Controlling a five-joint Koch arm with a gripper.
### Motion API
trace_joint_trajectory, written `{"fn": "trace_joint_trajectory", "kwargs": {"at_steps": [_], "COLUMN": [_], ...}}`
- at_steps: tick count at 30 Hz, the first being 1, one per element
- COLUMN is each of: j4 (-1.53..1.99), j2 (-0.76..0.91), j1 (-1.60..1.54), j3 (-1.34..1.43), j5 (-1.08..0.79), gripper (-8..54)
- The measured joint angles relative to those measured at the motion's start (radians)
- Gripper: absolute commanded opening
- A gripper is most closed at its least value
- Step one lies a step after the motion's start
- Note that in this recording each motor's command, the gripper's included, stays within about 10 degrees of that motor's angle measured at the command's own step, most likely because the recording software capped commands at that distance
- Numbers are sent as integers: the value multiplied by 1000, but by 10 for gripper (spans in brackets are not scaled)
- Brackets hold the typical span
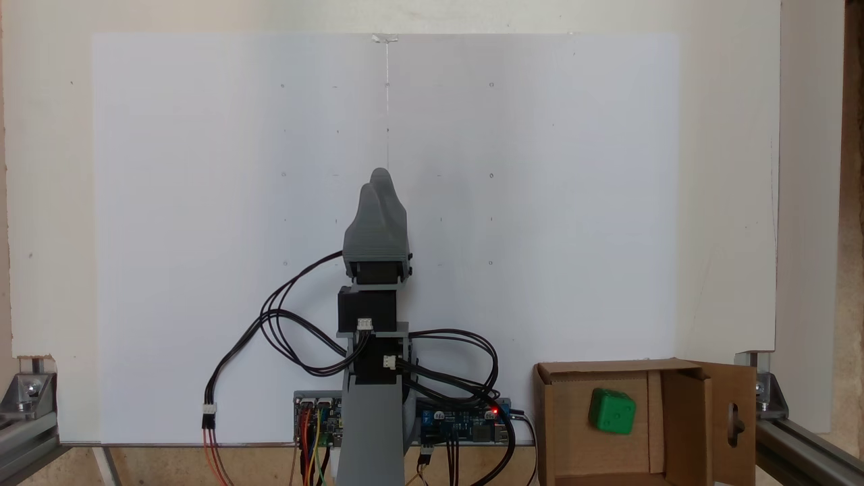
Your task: Grasp a green dice and put it in the bin.
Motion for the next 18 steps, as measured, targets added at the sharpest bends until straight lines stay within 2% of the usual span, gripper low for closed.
{"fn": "trace_joint_trajectory", "kwargs": {"at_steps": [18], "j4": [-18], "j2": [0], "j1": [8], "j3": [0], "j5": [0], "gripper": [440]}}
